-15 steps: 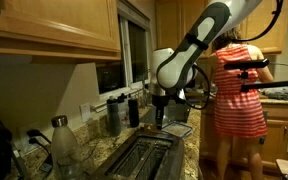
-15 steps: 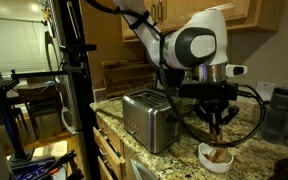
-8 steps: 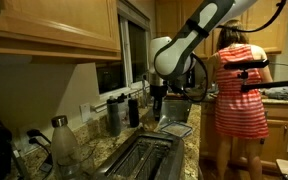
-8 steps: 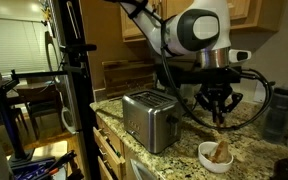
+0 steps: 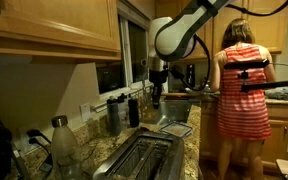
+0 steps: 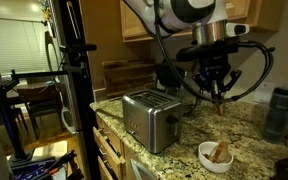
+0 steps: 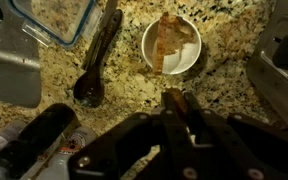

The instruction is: Take the slice of the bread at the left and place it in the top compartment of the toaster then take the remaining slice of bread and put it in the bottom compartment of the toaster

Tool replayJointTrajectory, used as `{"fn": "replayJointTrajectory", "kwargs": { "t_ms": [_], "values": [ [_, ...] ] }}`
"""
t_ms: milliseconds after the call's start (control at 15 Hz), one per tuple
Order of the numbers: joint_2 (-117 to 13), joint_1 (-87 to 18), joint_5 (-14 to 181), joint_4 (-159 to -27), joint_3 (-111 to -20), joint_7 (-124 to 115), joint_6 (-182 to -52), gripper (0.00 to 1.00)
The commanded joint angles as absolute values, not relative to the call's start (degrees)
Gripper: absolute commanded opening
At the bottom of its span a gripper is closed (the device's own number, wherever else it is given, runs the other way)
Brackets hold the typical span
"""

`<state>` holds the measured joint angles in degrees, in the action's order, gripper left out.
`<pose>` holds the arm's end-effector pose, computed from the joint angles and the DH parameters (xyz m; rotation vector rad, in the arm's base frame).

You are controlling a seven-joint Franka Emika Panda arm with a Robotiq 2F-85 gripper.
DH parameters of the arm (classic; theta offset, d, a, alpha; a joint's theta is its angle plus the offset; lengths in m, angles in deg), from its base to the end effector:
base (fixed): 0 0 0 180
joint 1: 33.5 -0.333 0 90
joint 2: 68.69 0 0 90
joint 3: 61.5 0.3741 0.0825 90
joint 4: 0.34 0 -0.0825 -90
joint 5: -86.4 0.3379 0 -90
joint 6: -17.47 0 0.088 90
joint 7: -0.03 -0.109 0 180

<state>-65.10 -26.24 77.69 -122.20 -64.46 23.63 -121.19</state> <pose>0.5309 -0.0961 0.4865 2.9091 0.4943 0.2762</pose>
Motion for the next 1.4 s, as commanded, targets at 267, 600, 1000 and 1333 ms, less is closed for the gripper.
{"fn": "replayJointTrajectory", "kwargs": {
  "t_ms": [267,600,1000,1333],
  "values": [
    [-71.4,-28.1,78.7,-123.9,-64.7,25.3,-117.0,0.10],
    [-73.4,-29.6,79.2,-123.9,-64.1,27.9,-115.0,0.10],
    [-74.9,-31.9,80.1,-123.8,-63.3,33.7,-110.3,0.10],
    [-75.5,-33.3,79.5,-123.6,-62.7,39.5,-107.1,0.10]
  ]
}}
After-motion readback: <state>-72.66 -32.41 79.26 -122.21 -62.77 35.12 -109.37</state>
